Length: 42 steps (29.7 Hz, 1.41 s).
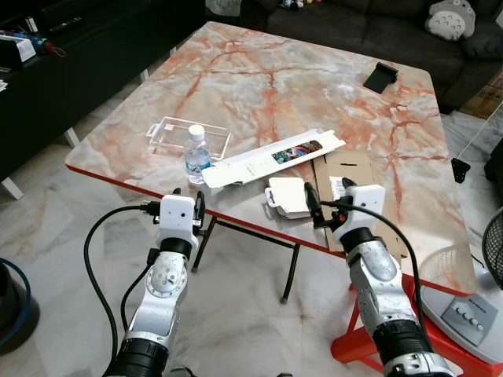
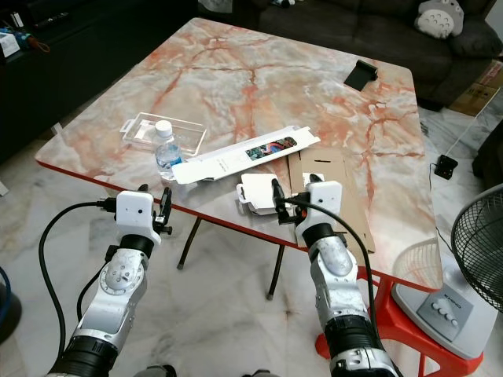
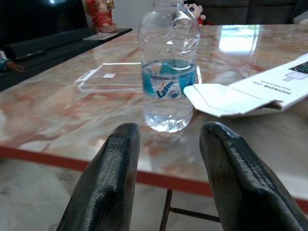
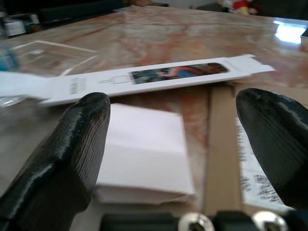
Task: Picking trash to rubbish bin
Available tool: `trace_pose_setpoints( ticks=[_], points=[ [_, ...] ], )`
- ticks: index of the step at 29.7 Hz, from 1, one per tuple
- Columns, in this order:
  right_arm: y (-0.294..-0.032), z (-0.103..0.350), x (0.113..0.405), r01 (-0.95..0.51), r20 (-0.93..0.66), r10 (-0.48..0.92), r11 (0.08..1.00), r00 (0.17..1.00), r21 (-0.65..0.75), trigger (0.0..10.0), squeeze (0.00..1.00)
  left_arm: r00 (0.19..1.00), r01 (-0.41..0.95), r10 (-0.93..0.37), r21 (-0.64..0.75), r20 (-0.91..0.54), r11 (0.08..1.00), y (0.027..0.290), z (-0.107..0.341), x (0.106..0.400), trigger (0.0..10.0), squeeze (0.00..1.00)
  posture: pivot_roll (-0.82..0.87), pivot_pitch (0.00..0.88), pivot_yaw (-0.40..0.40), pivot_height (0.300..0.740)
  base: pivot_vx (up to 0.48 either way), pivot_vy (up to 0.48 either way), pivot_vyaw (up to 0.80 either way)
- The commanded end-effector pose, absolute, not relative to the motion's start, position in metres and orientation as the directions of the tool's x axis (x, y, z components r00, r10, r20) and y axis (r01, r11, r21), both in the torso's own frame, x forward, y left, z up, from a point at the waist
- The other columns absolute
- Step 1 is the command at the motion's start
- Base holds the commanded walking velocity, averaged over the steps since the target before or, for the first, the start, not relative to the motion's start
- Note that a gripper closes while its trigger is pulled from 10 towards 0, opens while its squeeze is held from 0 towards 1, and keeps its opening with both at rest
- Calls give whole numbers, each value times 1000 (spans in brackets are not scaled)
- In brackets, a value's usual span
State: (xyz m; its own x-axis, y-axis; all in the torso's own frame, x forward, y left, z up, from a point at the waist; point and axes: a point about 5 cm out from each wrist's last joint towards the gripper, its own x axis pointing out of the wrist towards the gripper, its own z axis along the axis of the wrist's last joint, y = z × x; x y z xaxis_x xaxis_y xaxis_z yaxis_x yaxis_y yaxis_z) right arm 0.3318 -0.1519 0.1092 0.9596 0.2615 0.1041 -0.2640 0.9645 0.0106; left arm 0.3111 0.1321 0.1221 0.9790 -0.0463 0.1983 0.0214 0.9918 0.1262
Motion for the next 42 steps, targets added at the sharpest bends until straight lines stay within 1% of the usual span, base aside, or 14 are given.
trace_pose_setpoints(
  ticks=[1,2,3,5,7,8,10,12,18,20,27,28,34,42],
  points=[
    [-156,112,329,-278,111,277,961,954,-15,10000,0,981,32,-54,120,188,992,130,119,308,10000,0,49,178,-116,740,0,0,0],
    [-156,111,328,-297,99,303,952,948,-69,10000,0,981,37,-58,117,184,992,129,118,308,10000,0,44,179,-119,740,0,0,0],
    [-155,110,326,-314,94,322,945,942,-95,10000,0,982,41,-62,115,181,992,128,117,308,10000,0,41,181,-120,740,0,0,0],
    [-154,109,325,-323,93,332,941,939,-98,10000,0,982,43,-64,114,179,993,128,117,307,10000,0,41,181,-121,740,0,0,0],
    [-151,107,322,-355,84,366,927,927,-122,10000,0,982,48,-67,112,174,993,127,115,306,10000,0,40,183,-124,740,0,0,0],
    [-148,105,319,-386,67,400,909,914,-159,10000,0,982,52,-71,110,173,993,126,115,306,10000,0,40,185,-124,740,0,0,0],
    [-146,104,319,-396,60,411,901,910,-176,10000,0,982,54,-73,110,172,992,125,115,306,10000,0,40,185,-124,740,0,0,0],
    [-143,102,320,-393,47,410,896,911,-207,10000,0,982,57,-75,110,171,992,125,115,306,10000,0,39,187,-125,740,0,0,0],
    [-137,104,327,-378,46,395,901,917,-213,10000,0,983,55,-73,111,169,992,125,114,305,10000,0,45,191,-128,740,0,0,0],
    [-133,105,329,-385,43,408,889,912,-249,10000,0,984,54,-73,114,166,992,125,113,303,10000,0,48,196,-129,740,0,0,0],
    [-132,107,337,-365,27,391,880,920,-304,10000,0,984,53,-73,123,163,991,126,112,301,10000,0,58,204,-129,740,0,0,0],
    [-131,108,338,-363,30,395,870,918,-333,10000,0,984,53,-74,128,163,990,126,112,300,10000,0,59,207,-129,740,0,0,0],
    [-132,109,340,-357,31,393,862,919,-360,10000,0,984,57,-78,128,158,990,125,112,299,10000,0,56,213,-128,740,0,0,0],
    [-134,104,340,-355,18,385,867,923,-349,10000,0,984,61,-81,128,159,990,124,113,298,10000,0,59,218,-127,740,0,0,0]
  ],
)
